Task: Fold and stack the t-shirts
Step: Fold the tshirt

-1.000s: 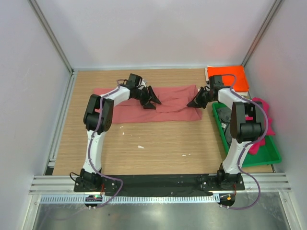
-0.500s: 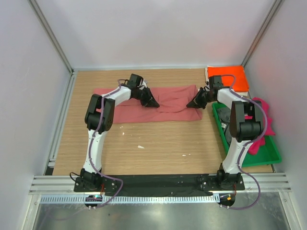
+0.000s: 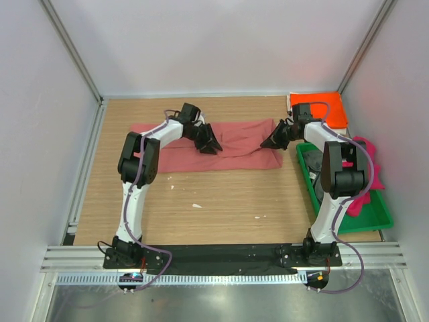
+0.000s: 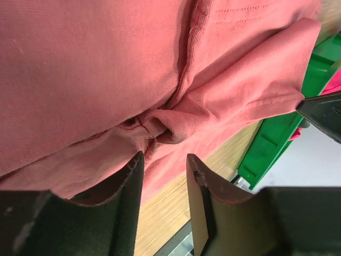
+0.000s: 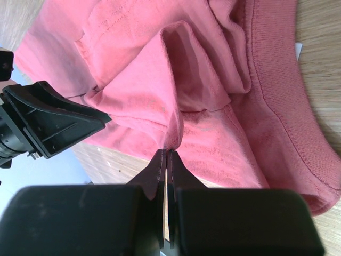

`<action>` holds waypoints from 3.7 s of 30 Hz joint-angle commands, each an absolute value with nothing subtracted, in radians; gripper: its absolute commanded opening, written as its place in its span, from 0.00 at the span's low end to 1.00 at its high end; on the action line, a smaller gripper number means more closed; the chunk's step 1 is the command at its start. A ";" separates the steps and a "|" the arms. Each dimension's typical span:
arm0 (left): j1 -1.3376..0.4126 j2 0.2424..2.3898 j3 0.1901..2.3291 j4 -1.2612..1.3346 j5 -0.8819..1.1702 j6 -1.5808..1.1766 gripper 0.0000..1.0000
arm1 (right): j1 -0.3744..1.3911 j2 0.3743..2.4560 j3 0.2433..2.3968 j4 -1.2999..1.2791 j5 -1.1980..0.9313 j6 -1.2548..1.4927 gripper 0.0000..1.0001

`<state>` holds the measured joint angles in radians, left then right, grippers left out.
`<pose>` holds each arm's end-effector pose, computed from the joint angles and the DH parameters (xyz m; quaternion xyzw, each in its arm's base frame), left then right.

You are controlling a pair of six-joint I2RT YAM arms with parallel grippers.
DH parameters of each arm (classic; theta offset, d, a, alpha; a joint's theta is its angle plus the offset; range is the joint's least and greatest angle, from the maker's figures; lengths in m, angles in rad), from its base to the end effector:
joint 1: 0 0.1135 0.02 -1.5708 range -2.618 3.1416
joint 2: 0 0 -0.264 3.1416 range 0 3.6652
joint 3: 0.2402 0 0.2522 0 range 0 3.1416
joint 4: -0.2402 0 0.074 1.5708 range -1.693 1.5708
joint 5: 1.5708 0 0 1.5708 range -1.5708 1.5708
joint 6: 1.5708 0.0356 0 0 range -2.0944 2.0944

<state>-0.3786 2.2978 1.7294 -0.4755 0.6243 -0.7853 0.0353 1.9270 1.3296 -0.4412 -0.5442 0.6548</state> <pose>0.4438 -0.1990 0.1405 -0.1072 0.9161 -0.3839 0.0441 0.4004 0.0326 0.1827 0.2160 0.9066 0.3297 0.1507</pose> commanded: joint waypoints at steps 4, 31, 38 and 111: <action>-0.393 2.267 1.762 -0.497 0.612 -0.756 0.39 | 0.032 1.908 1.341 -0.417 -0.560 0.646 0.01; -0.411 2.355 1.828 -0.523 0.609 -0.749 0.26 | 0.031 1.928 1.341 -0.410 -0.575 0.649 0.01; -0.410 2.316 1.853 -0.549 0.595 -0.744 0.00 | 0.029 1.919 1.362 -0.428 -0.565 0.646 0.01; -0.420 2.322 1.684 -0.130 0.726 -0.901 0.16 | 0.126 2.085 1.203 0.230 -0.646 0.934 0.01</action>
